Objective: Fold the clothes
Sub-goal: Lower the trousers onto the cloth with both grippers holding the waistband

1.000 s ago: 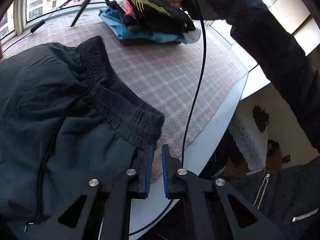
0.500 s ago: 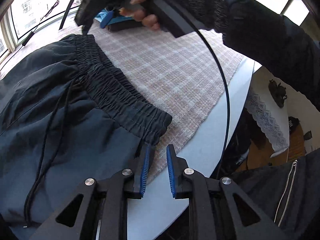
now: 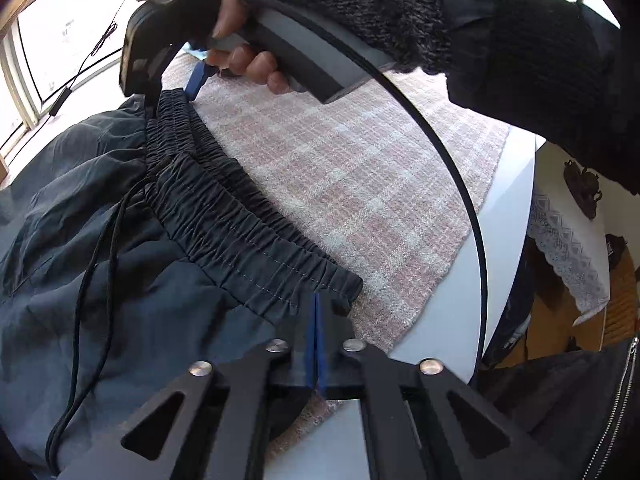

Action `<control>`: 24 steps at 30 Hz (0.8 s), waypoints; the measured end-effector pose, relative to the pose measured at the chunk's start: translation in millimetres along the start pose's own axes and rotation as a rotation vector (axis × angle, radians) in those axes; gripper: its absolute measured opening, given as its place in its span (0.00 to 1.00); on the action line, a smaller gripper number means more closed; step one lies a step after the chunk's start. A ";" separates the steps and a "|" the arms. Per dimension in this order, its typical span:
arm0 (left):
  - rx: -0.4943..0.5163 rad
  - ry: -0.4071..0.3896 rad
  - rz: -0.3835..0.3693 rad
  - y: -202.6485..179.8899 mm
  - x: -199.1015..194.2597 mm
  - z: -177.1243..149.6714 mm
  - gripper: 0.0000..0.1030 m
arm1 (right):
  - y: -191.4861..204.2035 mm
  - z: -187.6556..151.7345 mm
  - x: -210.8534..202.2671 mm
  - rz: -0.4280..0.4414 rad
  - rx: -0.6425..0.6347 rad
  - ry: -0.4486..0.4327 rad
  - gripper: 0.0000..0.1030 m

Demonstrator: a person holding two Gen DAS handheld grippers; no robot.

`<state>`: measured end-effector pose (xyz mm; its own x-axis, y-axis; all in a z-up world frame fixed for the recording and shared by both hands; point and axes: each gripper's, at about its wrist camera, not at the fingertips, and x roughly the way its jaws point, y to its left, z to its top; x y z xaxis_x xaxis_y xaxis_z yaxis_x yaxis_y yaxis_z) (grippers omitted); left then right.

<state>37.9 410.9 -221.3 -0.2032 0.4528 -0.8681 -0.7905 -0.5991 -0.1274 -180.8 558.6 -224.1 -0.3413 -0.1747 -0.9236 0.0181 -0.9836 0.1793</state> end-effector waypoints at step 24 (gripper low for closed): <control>0.098 0.015 0.010 -12.6 9.5 5.5 0.32 | 0.5 1.9 6.8 -0.015 -0.014 -0.003 0.35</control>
<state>42.8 426.4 -225.2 -0.2031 0.4365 -0.8765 -0.8413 -0.5357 -0.0719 -184.9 557.0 -229.7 -0.3443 -0.1595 -0.9252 0.0261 -0.9867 0.1604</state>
